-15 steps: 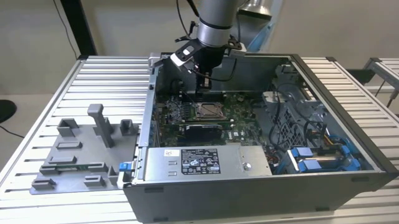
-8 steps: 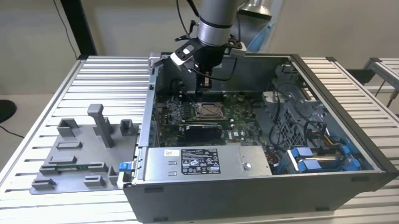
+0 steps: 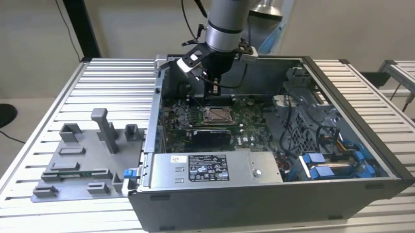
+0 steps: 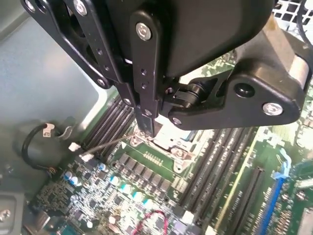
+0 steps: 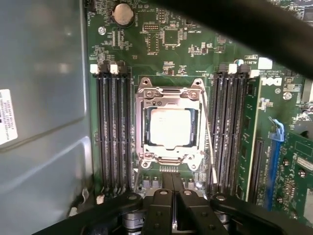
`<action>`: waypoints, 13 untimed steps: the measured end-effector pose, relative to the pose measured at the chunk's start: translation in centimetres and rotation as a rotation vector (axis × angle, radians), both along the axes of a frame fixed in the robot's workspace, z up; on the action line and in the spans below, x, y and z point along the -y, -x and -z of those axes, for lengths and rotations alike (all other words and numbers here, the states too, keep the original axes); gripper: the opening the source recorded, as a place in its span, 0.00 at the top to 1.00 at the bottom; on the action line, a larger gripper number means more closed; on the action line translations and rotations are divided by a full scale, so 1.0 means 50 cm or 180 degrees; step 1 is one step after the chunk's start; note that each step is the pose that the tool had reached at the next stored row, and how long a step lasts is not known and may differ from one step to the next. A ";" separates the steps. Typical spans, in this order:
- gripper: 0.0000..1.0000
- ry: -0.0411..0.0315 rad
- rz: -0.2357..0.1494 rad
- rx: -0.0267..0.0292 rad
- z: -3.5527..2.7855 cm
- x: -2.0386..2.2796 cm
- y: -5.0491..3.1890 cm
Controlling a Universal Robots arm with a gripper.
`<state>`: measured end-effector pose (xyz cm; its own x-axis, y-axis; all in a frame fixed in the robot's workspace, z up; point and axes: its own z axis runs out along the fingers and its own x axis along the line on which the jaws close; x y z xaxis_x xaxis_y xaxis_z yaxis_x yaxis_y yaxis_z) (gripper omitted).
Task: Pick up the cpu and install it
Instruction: 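Install the first cpu locking lever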
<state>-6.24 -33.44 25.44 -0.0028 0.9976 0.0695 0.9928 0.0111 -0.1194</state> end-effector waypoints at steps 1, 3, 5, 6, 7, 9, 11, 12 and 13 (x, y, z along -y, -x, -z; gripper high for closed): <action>1.00 -0.0006 0.0001 0.0000 0.000 0.0014 0.002; 1.00 -0.0013 0.0000 0.0003 0.001 0.0016 0.008; 1.00 -0.0016 0.0000 0.0003 0.001 0.0020 0.015; 1.00 -0.0018 0.0000 0.0005 0.002 0.0026 0.019; 1.00 -0.0020 0.0000 0.0005 0.002 0.0035 0.024; 1.00 -0.0022 0.0000 0.0006 0.004 0.0050 0.032; 1.00 -0.0025 0.0000 0.0006 0.005 0.0068 0.037; 1.00 -0.0029 0.0000 0.0006 0.006 0.0074 0.039; 1.00 -0.0036 0.0000 0.0006 0.006 0.0079 0.041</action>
<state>-8.29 -33.84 25.13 -0.0029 0.9967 0.0809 0.9930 0.0124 -0.1175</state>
